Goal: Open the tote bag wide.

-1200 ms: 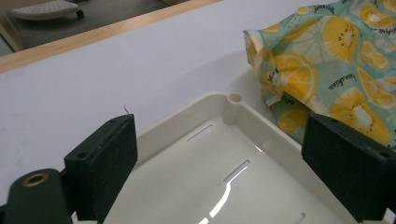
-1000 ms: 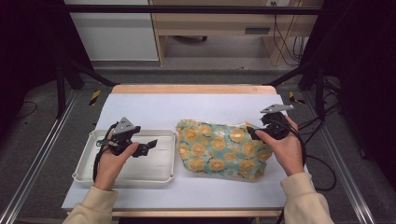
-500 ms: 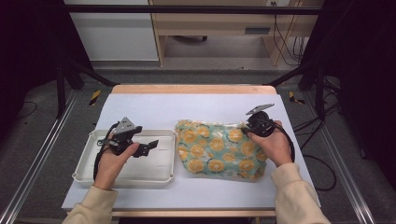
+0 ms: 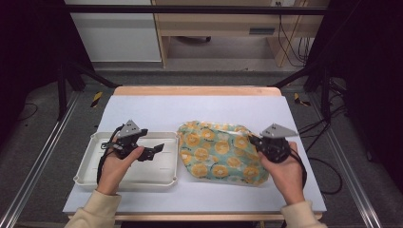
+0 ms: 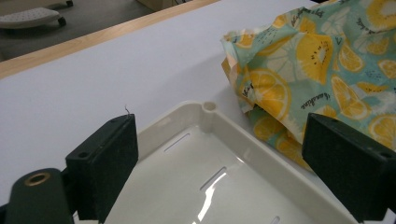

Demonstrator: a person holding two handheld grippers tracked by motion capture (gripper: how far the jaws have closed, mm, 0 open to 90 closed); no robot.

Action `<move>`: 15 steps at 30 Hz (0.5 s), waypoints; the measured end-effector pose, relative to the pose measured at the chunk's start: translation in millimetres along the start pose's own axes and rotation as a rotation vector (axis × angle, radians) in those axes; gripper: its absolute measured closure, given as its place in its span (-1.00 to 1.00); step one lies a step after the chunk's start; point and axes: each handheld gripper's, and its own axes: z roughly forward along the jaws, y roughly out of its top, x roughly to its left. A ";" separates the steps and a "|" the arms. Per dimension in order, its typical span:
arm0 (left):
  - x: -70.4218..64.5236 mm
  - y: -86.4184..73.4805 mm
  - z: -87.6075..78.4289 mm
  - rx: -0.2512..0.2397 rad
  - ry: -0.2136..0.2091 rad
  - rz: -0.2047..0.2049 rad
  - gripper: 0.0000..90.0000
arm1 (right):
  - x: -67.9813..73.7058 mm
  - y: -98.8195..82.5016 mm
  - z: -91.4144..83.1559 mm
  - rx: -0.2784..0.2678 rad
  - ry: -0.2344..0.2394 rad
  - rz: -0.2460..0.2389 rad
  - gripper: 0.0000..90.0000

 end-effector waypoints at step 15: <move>-21.6 4.9 7.6 0.015 -0.041 0.052 -0.74 | 46.7 -84.6 -31.4 -0.004 0.126 0.105 1.00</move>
